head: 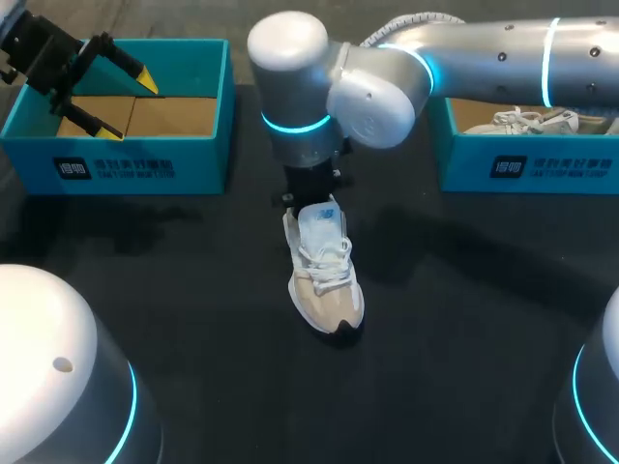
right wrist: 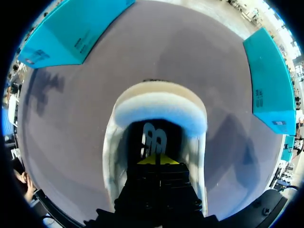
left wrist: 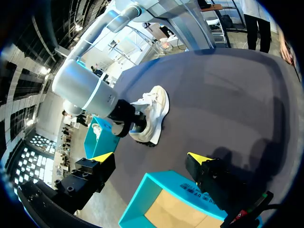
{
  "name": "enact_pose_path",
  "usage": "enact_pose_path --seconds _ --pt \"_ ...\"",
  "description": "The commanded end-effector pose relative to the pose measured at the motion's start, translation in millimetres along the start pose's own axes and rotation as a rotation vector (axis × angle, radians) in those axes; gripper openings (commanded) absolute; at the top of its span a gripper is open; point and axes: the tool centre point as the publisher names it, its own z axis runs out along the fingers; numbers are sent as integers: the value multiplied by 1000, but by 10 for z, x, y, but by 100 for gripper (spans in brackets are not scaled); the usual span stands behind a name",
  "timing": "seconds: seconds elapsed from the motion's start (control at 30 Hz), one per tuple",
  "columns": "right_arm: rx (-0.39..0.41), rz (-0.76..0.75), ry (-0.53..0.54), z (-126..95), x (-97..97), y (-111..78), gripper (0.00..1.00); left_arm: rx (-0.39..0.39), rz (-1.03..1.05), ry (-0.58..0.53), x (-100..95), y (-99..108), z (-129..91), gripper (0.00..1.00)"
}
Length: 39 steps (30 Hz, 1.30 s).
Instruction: Take the shoe out of the shoebox, open the shoe tongue, remove and reinsert the insole, then place the shoe into the shoebox
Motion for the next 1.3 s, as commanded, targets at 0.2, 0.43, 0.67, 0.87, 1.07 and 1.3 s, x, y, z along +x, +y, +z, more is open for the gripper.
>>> enact_pose_path --seconds 0.2,0.43,0.67,0.87,1.07,1.3 --pt "88 -69 9 -391 14 16 0 0 0 2 -1 0 -3 100" --pt "88 -69 9 -391 14 16 0 0 0 2 -1 0 -3 100" --pt "112 -43 15 -434 50 -3 0 0 0 2 -1 0 -3 100" --pt "152 -5 -10 -546 56 -66 0 0 0 2 -1 0 -3 100" --pt "175 7 -18 -600 69 -159 0 0 0 2 -1 0 -3 100" --pt "198 29 -2 -538 92 -249 0 0 0 2 -1 0 -3 100"
